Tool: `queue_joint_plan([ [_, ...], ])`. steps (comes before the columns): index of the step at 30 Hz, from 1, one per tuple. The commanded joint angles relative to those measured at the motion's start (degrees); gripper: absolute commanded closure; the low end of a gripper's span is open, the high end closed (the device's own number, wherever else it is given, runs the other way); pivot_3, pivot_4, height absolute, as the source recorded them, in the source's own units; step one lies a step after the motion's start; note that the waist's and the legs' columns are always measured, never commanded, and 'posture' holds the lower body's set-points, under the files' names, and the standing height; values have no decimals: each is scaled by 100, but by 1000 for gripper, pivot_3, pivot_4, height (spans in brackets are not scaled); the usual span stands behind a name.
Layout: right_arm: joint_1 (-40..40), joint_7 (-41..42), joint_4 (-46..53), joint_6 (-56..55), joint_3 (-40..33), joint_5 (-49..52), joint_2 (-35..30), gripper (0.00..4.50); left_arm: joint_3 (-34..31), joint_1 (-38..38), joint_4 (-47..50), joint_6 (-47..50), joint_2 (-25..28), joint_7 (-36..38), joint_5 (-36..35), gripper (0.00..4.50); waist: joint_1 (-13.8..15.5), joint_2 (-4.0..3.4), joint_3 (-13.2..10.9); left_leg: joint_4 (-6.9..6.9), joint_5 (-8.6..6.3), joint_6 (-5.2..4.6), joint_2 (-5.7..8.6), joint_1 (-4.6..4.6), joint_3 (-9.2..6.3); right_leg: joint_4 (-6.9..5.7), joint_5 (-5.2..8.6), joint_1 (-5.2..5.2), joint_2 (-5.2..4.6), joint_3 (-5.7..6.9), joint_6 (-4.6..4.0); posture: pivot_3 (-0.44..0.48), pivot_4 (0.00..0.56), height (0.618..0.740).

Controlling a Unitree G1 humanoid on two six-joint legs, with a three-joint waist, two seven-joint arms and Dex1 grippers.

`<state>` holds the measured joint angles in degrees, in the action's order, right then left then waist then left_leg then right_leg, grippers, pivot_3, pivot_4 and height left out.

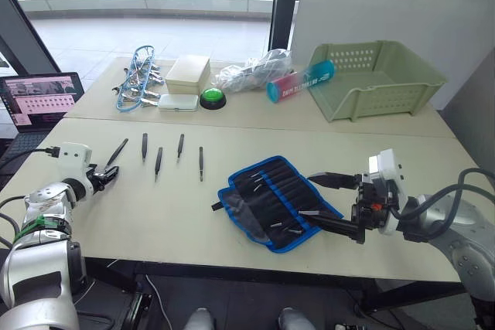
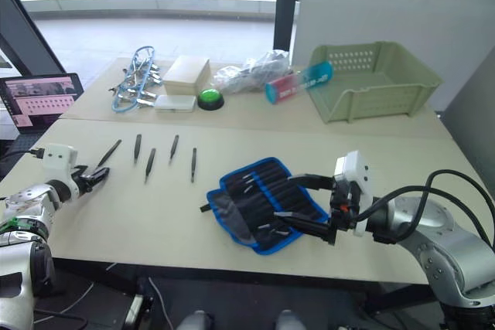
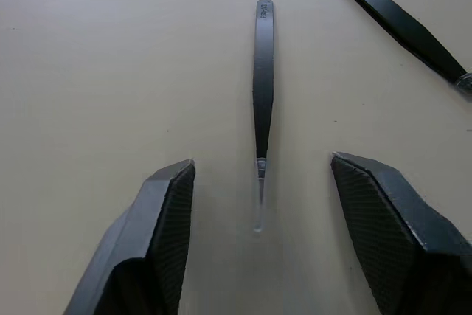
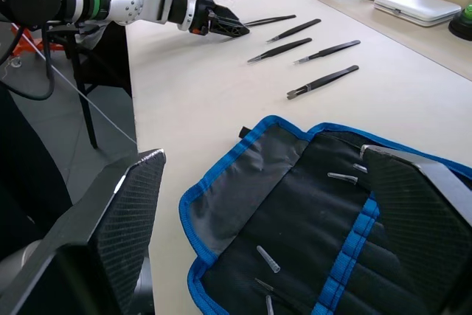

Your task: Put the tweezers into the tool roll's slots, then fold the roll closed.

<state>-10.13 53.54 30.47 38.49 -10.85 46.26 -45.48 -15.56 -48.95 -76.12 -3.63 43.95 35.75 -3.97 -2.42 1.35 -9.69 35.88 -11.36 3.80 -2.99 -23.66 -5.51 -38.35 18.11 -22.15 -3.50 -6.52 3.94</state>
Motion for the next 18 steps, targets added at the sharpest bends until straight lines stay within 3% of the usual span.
queue_joint_plan([
  [1,13,-56,201,-56,-166,48,-90,0,40,-93,-75,143,-78,-154,128,2904,-1,0,0,0,0,0,0,2,0,-4,0,0,0,-1,0,0,150,740],
  [6,62,-158,279,-49,-217,76,-112,0,-98,-180,-96,302,-160,-291,60,4482,-15,-1,1,1,0,0,0,11,0,-18,0,0,0,-2,0,0,150,740],
  [18,285,-396,353,-112,-2,-214,-62,0,-467,-332,182,-299,-8,-5,-250,4482,-20,2,1,1,1,1,2,10,-2,-21,0,-1,0,0,0,0,150,740],
])
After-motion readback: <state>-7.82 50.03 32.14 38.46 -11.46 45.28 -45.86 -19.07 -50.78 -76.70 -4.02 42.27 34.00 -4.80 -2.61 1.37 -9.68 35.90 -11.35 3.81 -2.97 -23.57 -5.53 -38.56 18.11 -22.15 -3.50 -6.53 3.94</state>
